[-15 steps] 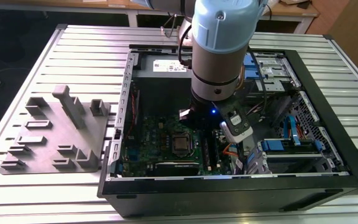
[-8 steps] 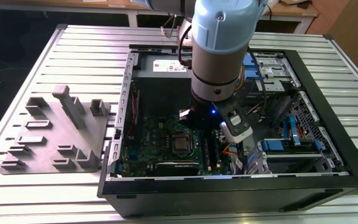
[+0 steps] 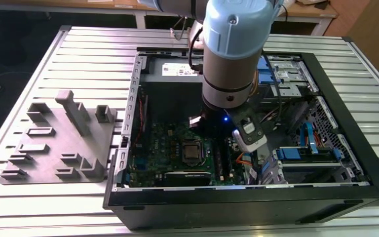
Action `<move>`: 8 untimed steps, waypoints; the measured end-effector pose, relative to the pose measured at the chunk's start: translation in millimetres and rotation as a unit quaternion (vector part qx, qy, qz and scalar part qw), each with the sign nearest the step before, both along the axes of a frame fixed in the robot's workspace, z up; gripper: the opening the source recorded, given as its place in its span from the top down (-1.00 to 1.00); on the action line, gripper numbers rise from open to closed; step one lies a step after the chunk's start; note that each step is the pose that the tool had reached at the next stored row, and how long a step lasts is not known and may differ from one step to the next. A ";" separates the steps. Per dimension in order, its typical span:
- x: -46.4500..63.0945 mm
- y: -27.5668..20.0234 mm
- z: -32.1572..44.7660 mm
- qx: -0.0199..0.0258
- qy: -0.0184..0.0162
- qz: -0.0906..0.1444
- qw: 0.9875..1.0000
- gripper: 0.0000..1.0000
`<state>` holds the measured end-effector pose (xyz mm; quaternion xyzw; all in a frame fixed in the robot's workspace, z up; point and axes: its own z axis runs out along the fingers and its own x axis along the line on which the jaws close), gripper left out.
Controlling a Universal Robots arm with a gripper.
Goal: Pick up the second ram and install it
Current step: 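Insert the second ram into the second slot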
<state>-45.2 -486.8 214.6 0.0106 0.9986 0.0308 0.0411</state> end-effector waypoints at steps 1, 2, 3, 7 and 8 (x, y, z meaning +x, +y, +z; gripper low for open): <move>0.0 0.0 0.2 0.000 0.000 0.000 1.000 0.70; 0.0 0.0 0.4 -0.001 0.000 0.000 1.000 0.70; 0.0 -0.1 0.5 -0.001 0.000 0.000 1.000 0.70; 0.0 -0.1 4.7 -0.001 0.000 0.000 1.000 0.56; 0.0 -0.1 8.0 -0.001 0.000 0.000 1.000 0.56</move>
